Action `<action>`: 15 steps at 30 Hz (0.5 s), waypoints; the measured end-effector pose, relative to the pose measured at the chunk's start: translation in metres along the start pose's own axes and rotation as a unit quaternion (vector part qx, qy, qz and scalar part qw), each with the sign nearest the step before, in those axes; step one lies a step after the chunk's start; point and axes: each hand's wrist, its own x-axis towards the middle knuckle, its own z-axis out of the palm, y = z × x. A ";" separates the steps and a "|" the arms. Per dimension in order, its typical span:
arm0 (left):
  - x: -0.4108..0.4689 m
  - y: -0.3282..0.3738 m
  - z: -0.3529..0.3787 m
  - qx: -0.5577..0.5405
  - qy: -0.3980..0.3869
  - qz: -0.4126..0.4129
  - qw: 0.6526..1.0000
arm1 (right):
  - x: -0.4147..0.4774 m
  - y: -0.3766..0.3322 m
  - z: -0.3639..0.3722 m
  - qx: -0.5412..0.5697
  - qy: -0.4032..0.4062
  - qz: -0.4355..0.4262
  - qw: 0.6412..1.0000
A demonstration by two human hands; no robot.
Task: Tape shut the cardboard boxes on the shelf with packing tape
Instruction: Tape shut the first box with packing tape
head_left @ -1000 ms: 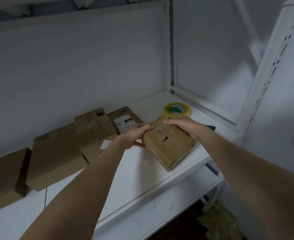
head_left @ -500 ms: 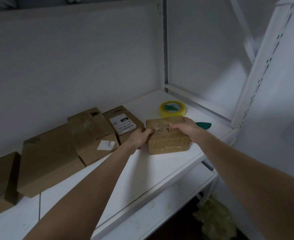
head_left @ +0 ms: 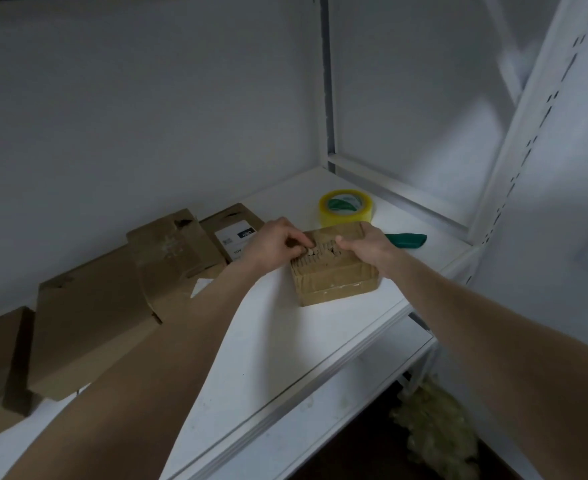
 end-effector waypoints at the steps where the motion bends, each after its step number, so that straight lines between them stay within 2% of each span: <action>1: 0.001 0.002 -0.001 0.000 0.000 0.002 1.000 | 0.001 0.001 0.000 0.000 0.000 0.000 1.000; 9: 0.012 0.009 -0.001 0.044 -0.038 -0.001 0.998 | 0.005 0.004 0.000 -0.014 -0.003 0.000 1.000; 15: 0.013 0.008 0.004 0.013 -0.040 -0.009 0.999 | 0.010 0.007 0.001 -0.011 -0.001 0.001 1.000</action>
